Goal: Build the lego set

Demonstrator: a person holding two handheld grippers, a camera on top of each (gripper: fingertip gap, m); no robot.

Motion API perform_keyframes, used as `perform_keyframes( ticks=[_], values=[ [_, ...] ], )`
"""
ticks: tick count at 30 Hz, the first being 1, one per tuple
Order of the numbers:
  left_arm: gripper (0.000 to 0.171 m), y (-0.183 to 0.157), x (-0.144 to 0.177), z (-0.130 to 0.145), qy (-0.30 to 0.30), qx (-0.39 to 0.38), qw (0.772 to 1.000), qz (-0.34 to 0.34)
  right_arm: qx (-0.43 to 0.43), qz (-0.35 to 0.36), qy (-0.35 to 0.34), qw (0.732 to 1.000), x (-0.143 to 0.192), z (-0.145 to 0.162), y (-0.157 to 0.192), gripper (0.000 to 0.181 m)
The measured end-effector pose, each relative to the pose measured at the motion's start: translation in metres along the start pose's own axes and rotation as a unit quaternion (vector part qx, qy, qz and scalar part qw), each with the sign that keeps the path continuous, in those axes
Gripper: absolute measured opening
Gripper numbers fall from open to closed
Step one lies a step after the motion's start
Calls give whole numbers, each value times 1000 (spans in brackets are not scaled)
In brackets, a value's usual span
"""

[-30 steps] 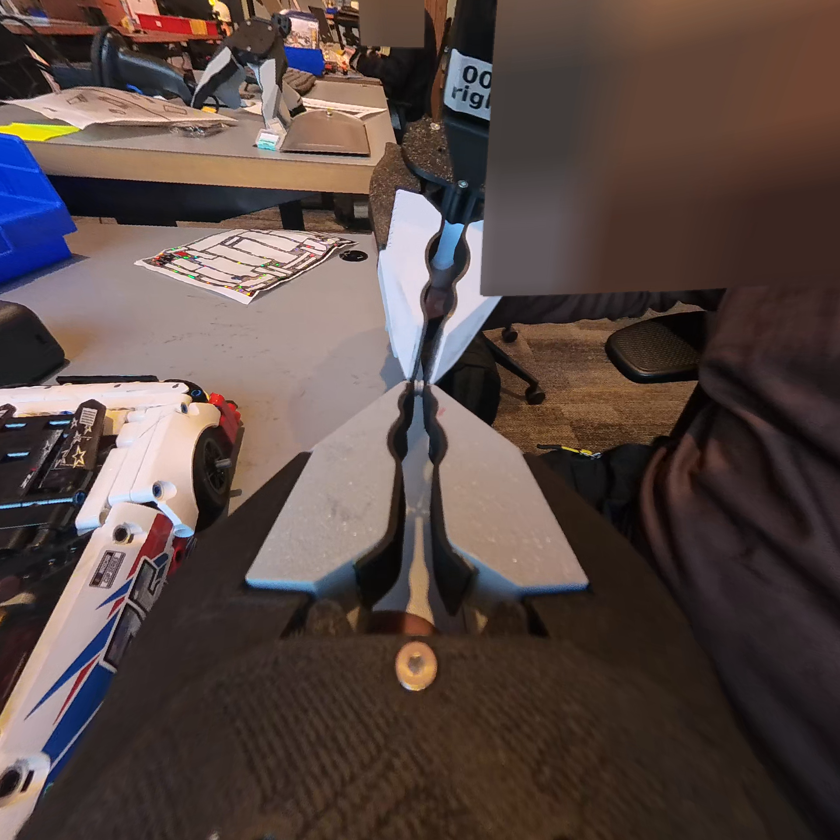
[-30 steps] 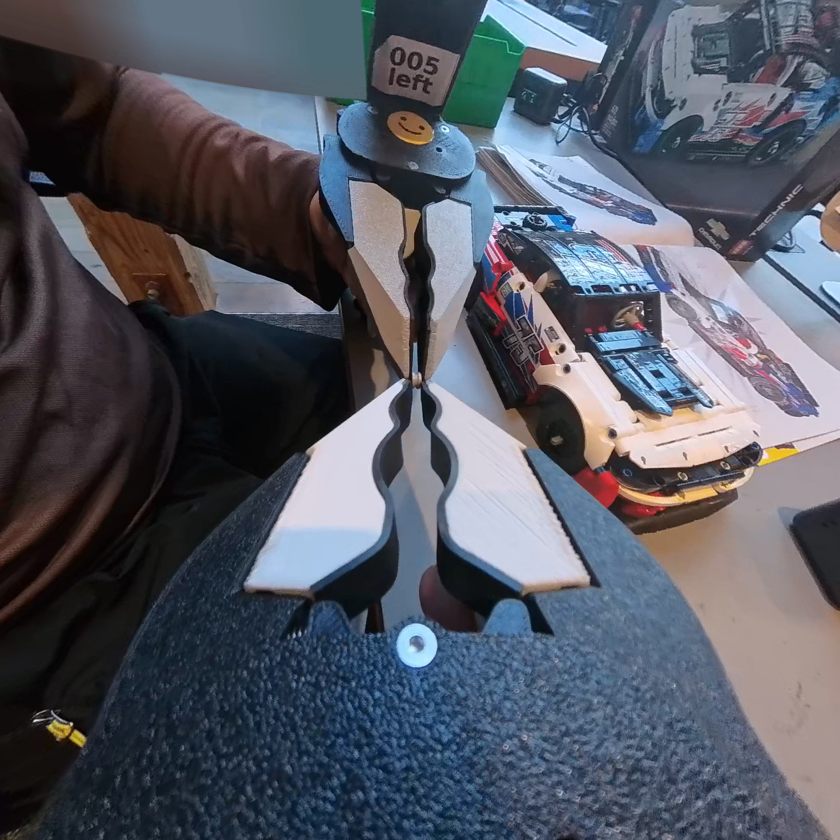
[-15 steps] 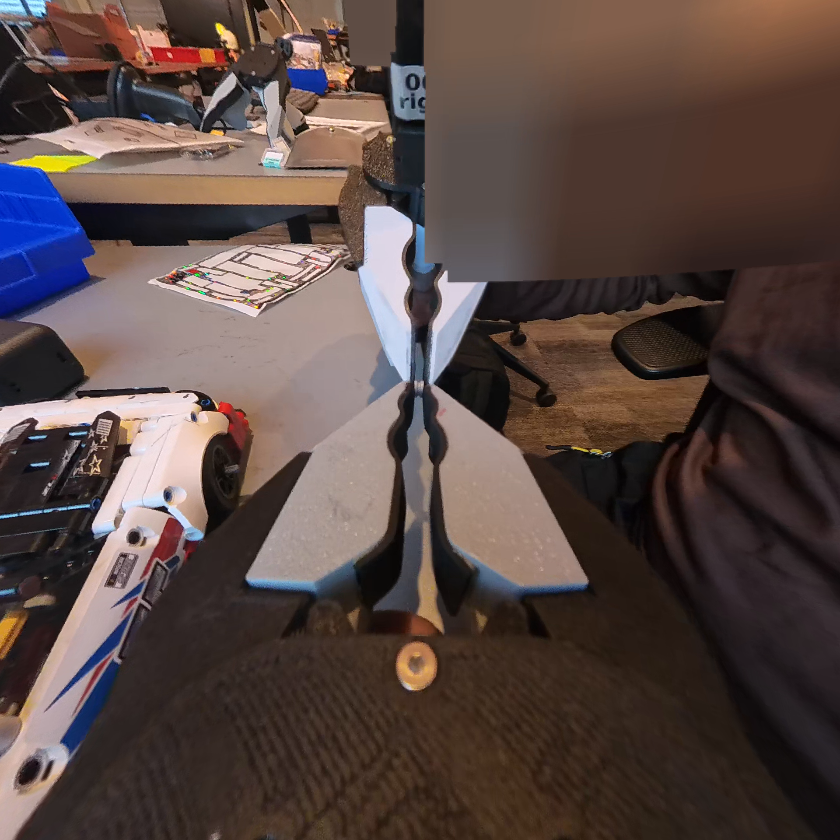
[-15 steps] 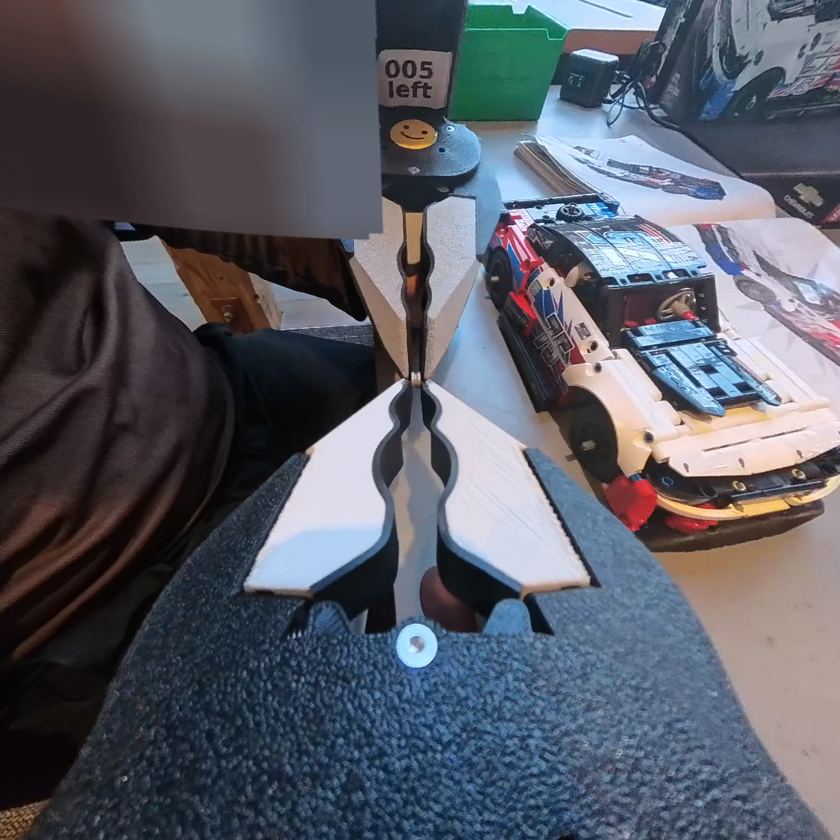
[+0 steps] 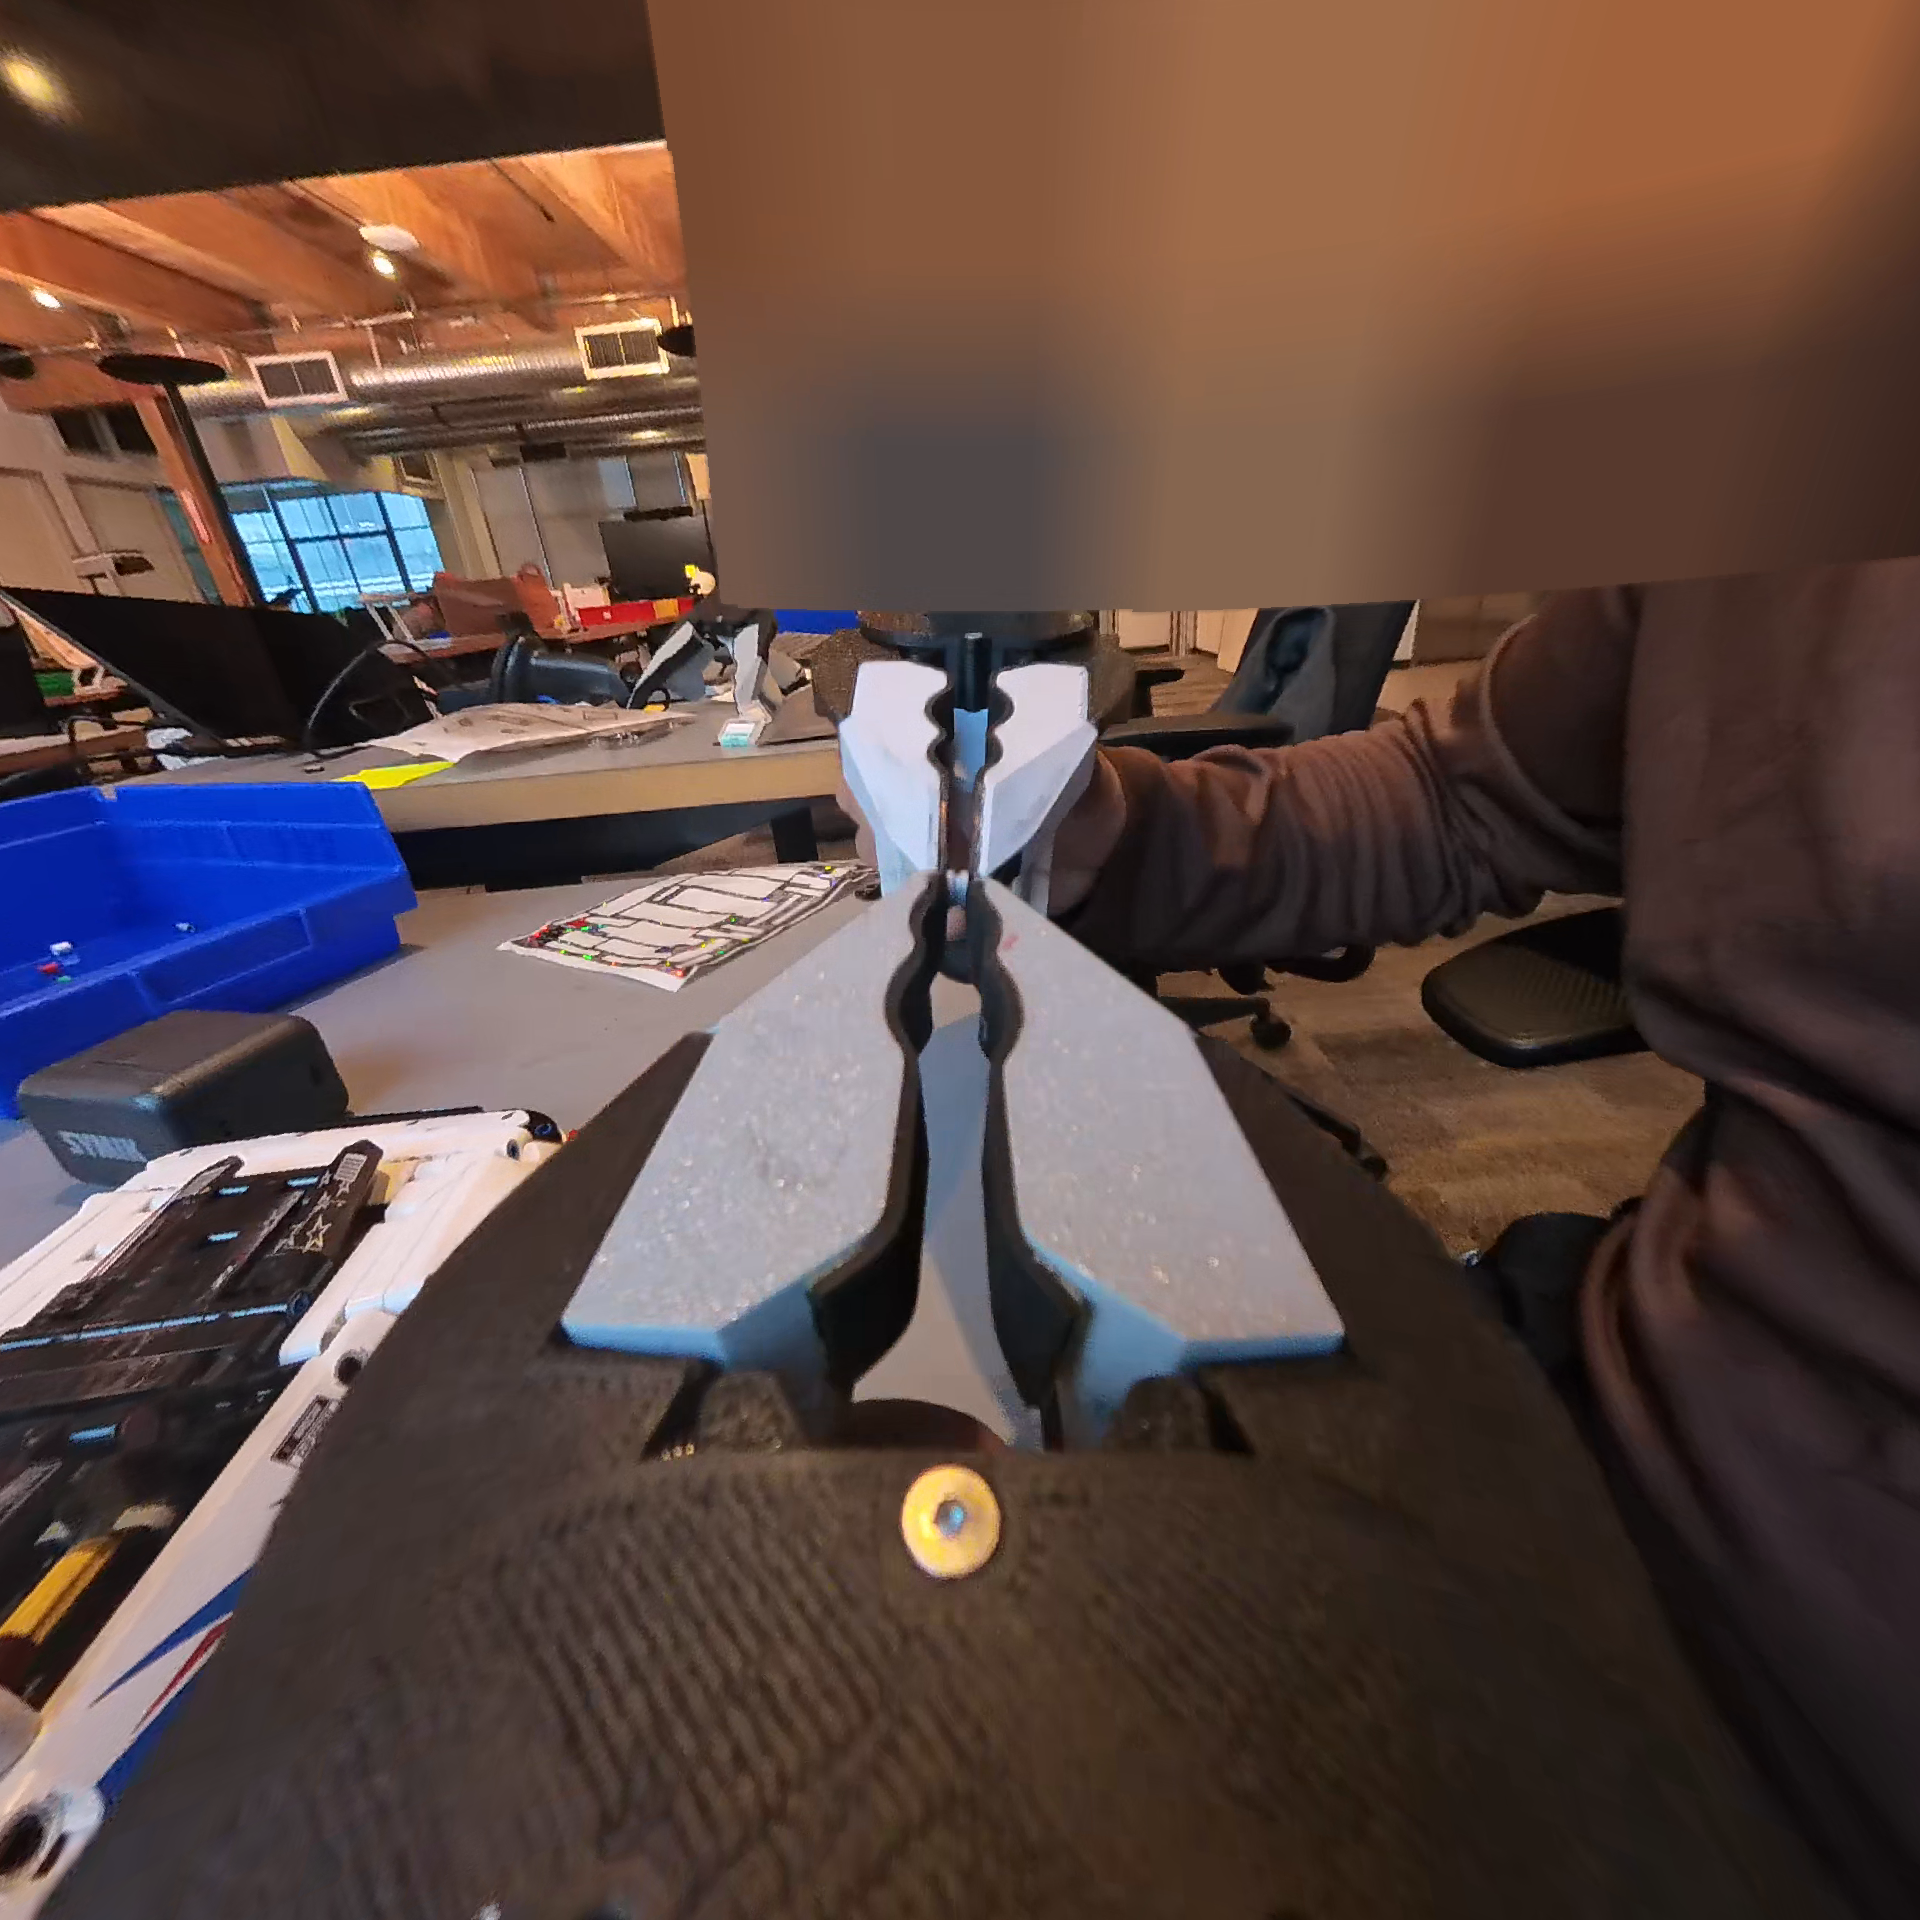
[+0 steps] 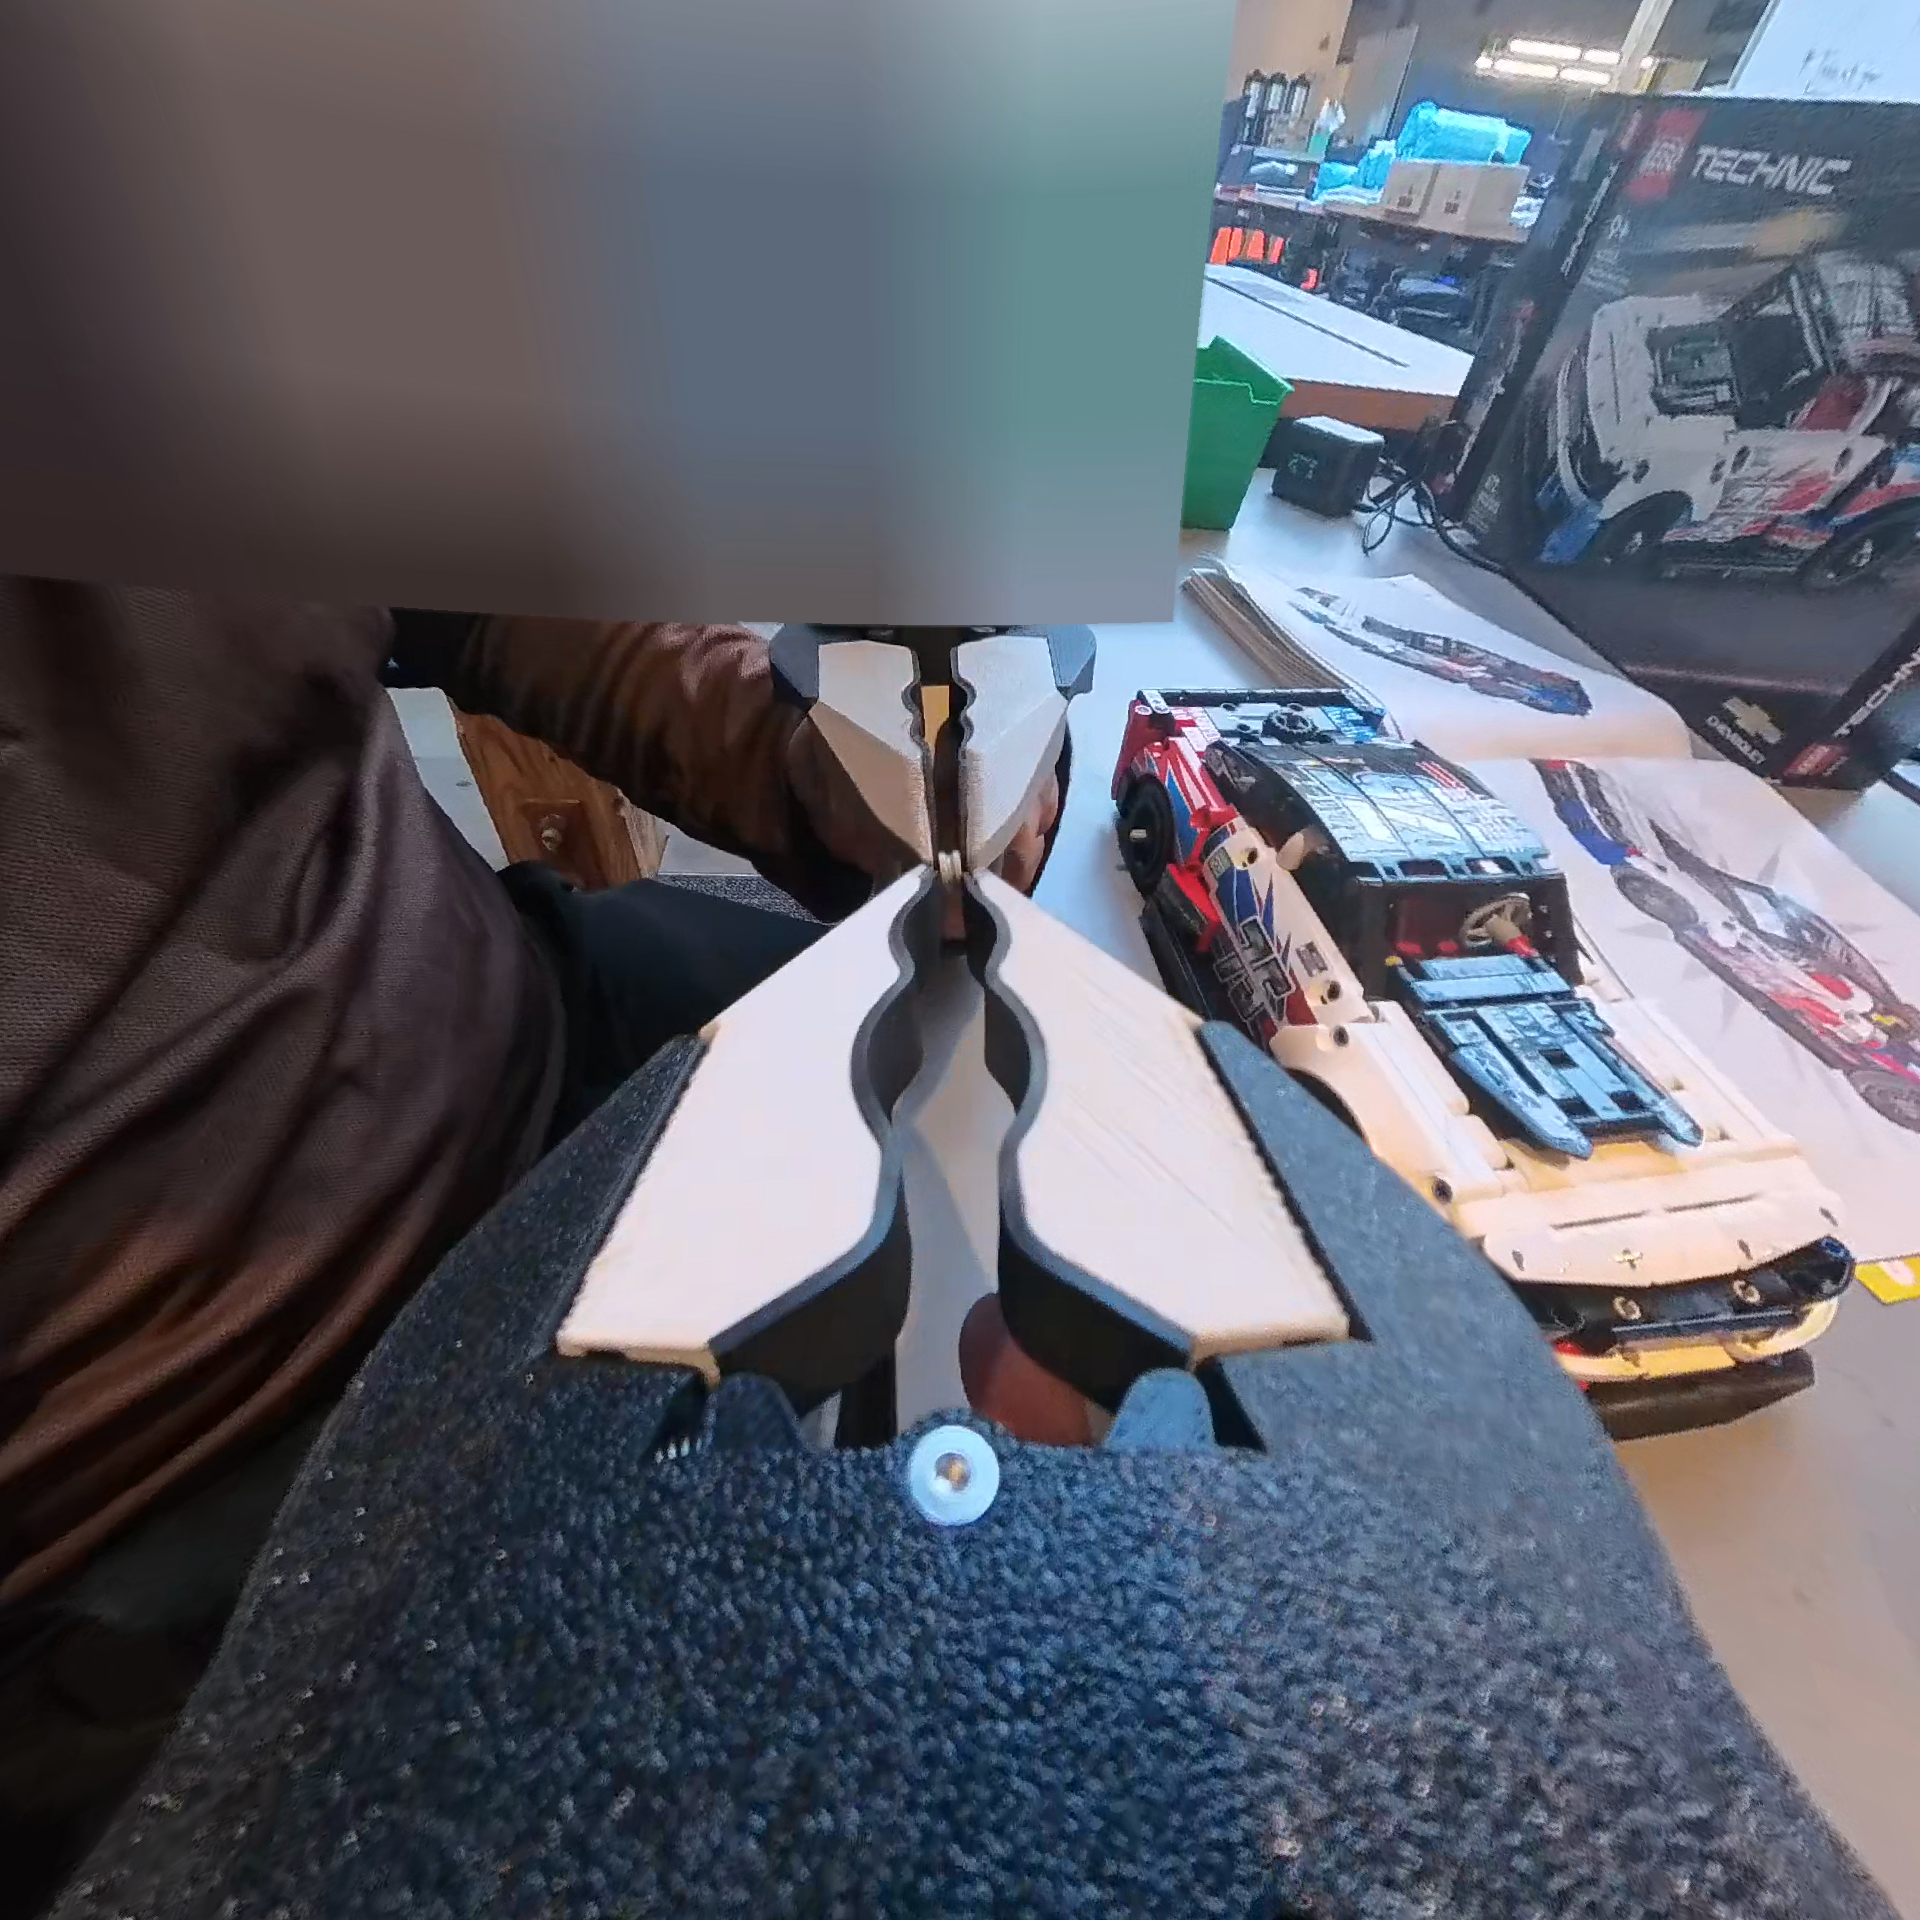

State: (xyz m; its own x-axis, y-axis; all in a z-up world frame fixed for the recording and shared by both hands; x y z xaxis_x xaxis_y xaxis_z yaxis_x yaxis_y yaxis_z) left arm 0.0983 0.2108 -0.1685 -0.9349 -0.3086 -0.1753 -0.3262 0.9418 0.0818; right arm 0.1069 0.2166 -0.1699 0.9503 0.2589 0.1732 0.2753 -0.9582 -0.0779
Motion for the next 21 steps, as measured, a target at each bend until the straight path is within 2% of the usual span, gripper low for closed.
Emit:
perform_keyframes(
  ticks=[12, 18, 21],
  values=[
    [0, 1, 1, -1, -3, 28, 999, 19, 30, -17, 27, 999, -1, -2, 0, 0],
    [0, 11, 1, 6, 27, 55, 998, 1, -9, -7, 11, 1000, -1, 5, -9, 0],
    [8, 16, 3, 6, 30, 62, 998, -10, -12, 5, 12, 1000, 0, 10, -15, 0]
  ],
)
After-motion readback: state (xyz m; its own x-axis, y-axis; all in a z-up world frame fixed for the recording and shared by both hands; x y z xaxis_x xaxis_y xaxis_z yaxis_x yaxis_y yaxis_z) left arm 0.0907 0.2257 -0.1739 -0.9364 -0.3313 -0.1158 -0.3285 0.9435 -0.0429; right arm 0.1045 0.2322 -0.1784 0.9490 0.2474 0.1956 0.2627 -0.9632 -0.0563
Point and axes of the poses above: each gripper's, where its closed fingertips meet, x back along the fingers, z out of its underside, y = z × x across the jaws, the point moved 1 cm from there along x, back along the fingers, and after that the axes turned 2 degrees about -y, right-handed, at the moved point
